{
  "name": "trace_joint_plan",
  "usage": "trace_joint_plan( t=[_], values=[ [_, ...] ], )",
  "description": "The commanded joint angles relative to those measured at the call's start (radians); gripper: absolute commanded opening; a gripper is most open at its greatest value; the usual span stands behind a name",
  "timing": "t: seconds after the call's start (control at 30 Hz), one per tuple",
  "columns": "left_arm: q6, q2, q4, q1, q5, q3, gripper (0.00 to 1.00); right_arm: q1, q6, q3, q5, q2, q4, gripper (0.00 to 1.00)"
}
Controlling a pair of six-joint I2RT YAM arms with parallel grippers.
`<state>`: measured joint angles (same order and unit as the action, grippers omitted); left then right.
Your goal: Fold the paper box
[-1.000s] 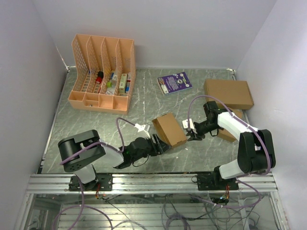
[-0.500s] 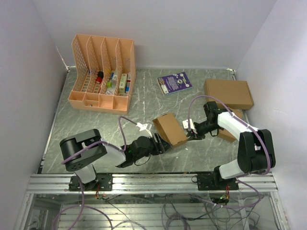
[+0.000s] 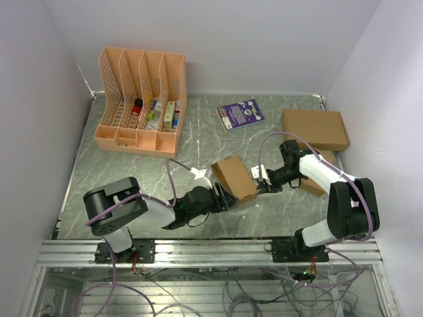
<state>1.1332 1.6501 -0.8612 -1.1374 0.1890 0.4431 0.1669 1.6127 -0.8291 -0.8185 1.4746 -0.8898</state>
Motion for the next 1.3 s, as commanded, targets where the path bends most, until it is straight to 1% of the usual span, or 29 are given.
trace_joint_plan(
  t=[0.0,0.23,0.5,0.77,0.9,1.0,1.13,1.27],
  values=[
    [-0.02,-0.002,-0.028,-0.007,0.02,0.05,0.65,0.023,0.013,0.0,-0.053,0.013,-0.035,0.2],
    [-0.003,0.004,-0.005,-0.007,0.021,0.076,0.64,0.035,0.013,-0.004,-0.063,0.016,-0.042,0.19],
    [0.023,0.015,0.077,-0.007,0.024,0.132,0.63,0.039,0.01,-0.005,-0.069,0.014,-0.044,0.18],
    [0.018,0.009,0.138,-0.007,0.021,0.158,0.64,0.039,0.005,-0.007,-0.076,0.012,-0.041,0.19],
    [0.0,-0.011,0.176,-0.007,0.033,0.153,0.64,0.036,-0.02,-0.012,-0.053,0.012,-0.023,0.2],
    [-0.015,-0.048,0.206,-0.007,0.051,0.12,0.65,0.015,-0.044,-0.012,-0.039,-0.001,-0.005,0.27],
    [-0.042,-0.119,0.263,-0.007,0.084,0.071,0.66,-0.026,-0.062,-0.001,-0.047,-0.034,0.015,0.39],
    [-0.087,-0.195,0.348,-0.005,0.12,0.055,0.68,-0.057,-0.082,0.0,-0.056,-0.048,0.029,0.44]
  ],
)
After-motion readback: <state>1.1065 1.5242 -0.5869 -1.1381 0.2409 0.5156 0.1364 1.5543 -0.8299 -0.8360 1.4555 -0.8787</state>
